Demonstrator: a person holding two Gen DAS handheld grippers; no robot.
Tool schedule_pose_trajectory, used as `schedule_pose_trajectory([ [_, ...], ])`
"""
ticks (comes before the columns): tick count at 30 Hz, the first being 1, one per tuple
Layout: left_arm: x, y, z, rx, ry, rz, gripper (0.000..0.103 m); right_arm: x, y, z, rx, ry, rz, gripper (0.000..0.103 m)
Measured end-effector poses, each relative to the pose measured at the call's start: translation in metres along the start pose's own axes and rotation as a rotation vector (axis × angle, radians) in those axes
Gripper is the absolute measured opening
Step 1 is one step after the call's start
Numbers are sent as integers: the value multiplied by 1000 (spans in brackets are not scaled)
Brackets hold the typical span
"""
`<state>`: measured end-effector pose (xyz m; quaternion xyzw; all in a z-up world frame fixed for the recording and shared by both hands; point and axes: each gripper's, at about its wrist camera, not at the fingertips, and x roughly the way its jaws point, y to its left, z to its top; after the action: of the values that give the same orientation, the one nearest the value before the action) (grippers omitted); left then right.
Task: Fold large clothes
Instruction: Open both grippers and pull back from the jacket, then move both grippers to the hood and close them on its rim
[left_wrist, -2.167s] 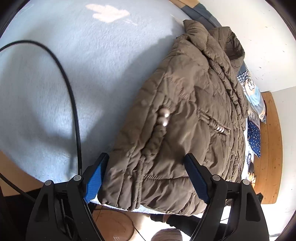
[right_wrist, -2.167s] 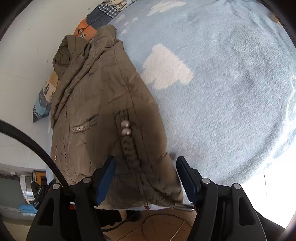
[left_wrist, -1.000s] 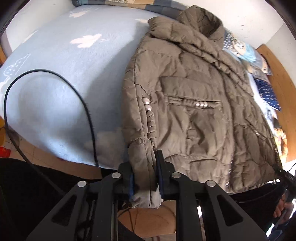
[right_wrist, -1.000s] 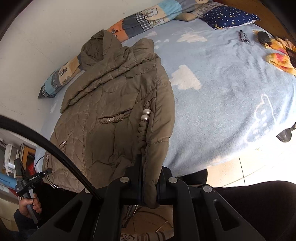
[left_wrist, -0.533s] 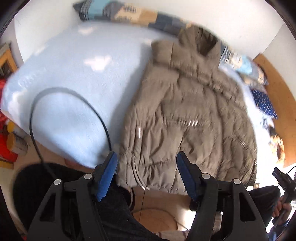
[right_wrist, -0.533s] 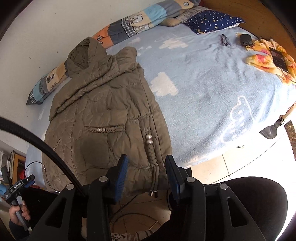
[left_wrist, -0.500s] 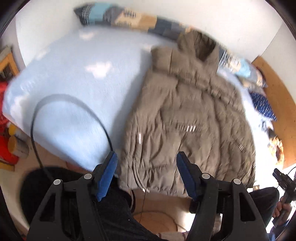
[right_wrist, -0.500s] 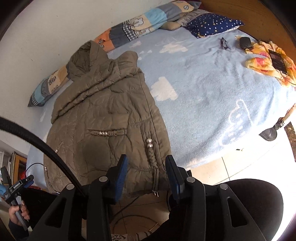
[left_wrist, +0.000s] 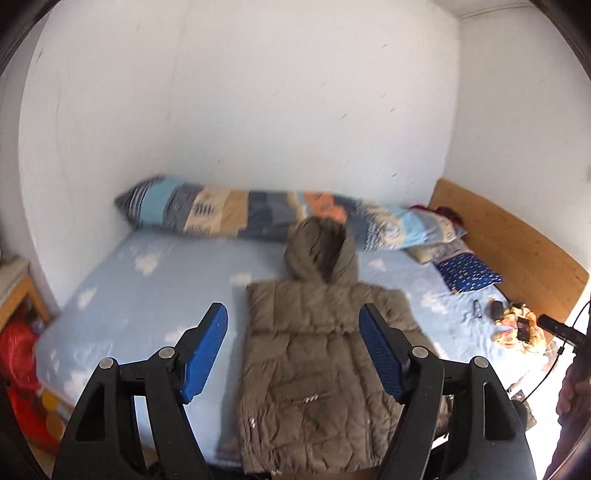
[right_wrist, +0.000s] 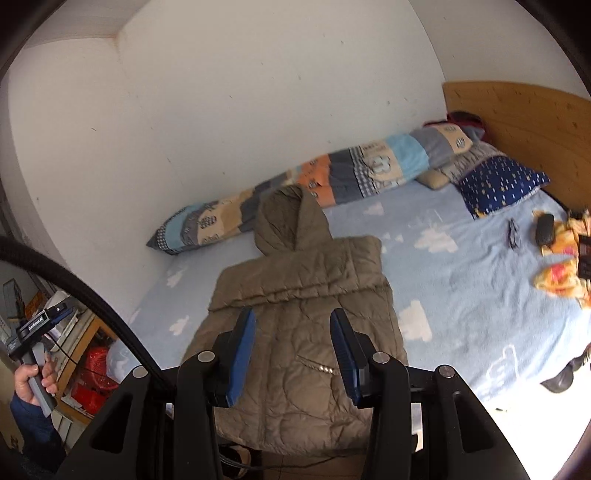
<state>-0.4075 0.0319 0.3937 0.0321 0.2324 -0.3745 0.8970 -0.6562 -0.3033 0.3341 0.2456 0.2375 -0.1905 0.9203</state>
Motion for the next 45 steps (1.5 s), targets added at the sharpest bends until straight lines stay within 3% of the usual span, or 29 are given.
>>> schedule_pose_trajectory([
  [3,-20,-31,22,75,-63,-59,77,-26,26,22,-44,-86,34,58],
  [7,-38,-74,37,150,-100,-158,78,-55,56,42,-93,-178,71,60],
  [12,-42,-116,56,201,-103,-307,80,-72,84,57,-123,-222,127,62],
  [16,-19,-127,67,208,-75,-327,81,-66,99,64,-145,-225,149,63],
  [20,34,-117,70,177,-13,-287,81,-38,99,70,-145,-194,171,64],
  [24,107,-94,63,142,51,-190,81,11,79,78,-103,-129,171,64],
  [27,161,-78,54,120,106,-123,81,57,58,81,-58,-55,152,64],
  [34,277,-45,50,72,255,-46,81,151,17,93,-25,67,93,64],
  [45,395,-31,80,75,305,-18,81,264,-21,139,-54,150,2,67],
])
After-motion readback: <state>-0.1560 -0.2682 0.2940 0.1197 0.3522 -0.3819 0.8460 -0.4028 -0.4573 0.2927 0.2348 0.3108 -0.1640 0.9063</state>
